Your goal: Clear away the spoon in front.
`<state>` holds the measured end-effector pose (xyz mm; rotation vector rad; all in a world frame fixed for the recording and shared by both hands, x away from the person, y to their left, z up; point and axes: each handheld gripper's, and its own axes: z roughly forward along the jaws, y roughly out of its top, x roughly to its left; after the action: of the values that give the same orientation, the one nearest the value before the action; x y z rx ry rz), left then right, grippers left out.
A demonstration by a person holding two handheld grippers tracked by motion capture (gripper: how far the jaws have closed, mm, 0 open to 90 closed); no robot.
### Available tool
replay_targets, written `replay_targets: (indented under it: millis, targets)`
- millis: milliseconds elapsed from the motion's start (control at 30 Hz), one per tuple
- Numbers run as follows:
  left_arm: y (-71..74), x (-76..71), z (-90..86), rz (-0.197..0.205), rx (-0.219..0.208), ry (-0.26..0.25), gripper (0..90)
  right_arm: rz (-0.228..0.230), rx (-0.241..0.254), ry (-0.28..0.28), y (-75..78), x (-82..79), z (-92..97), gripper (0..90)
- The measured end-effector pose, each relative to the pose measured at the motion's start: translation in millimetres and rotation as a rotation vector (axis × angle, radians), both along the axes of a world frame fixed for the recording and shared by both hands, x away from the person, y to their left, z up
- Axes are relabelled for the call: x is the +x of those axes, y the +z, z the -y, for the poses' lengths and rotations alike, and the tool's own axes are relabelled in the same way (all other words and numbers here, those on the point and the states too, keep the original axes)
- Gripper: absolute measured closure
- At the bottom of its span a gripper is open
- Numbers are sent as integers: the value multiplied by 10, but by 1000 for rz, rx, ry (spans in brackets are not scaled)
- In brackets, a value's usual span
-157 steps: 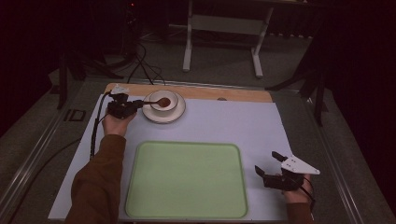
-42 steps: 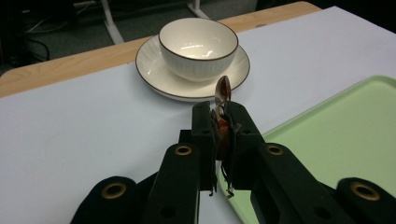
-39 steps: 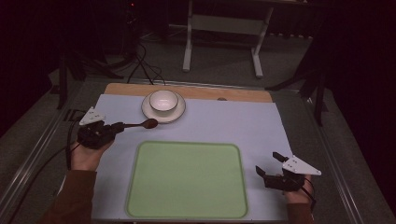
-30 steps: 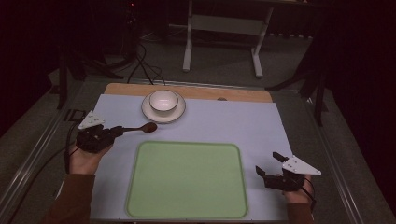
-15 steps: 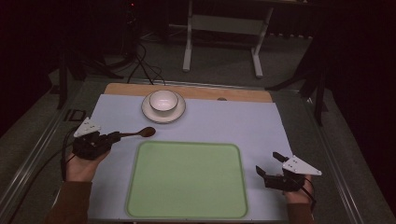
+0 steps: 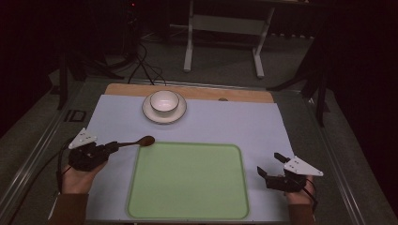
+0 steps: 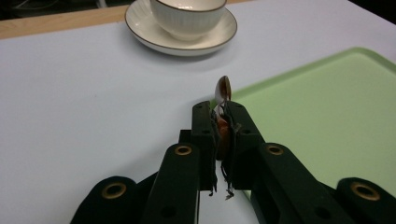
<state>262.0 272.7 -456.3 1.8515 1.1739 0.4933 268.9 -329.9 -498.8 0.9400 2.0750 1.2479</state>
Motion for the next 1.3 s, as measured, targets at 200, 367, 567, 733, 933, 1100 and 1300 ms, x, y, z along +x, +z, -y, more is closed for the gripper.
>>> replay_targets:
  millis: [200, 367, 567, 733, 933, 1100, 1300]
  targets:
    - [-65, -78, 6, -20, 0, -6, 835, 0, 0, 0, 1, -1, 0, 127]
    - [-86, -49, -11, -33, -6, 22, 835, 0, 0, 2, -3, 2, -7, 127]
    - [-30, 63, 5, -23, -12, 64, 820, 0, 1, 1, -2, 2, -4, 127]
    - [22, 206, 12, 6, -51, 91, 801, -1, 0, 1, -2, 1, -6, 127]
    - [57, 441, 41, 44, -123, 136, 797, -1, -1, 0, 0, 1, -1, 127]
    - [62, 611, 93, 59, -134, 178, 800, 0, -1, 0, 0, 1, 6, 127]
    - [42, 830, 153, 72, -109, 222, 786, 2, 1, 0, 1, 1, 13, 127]
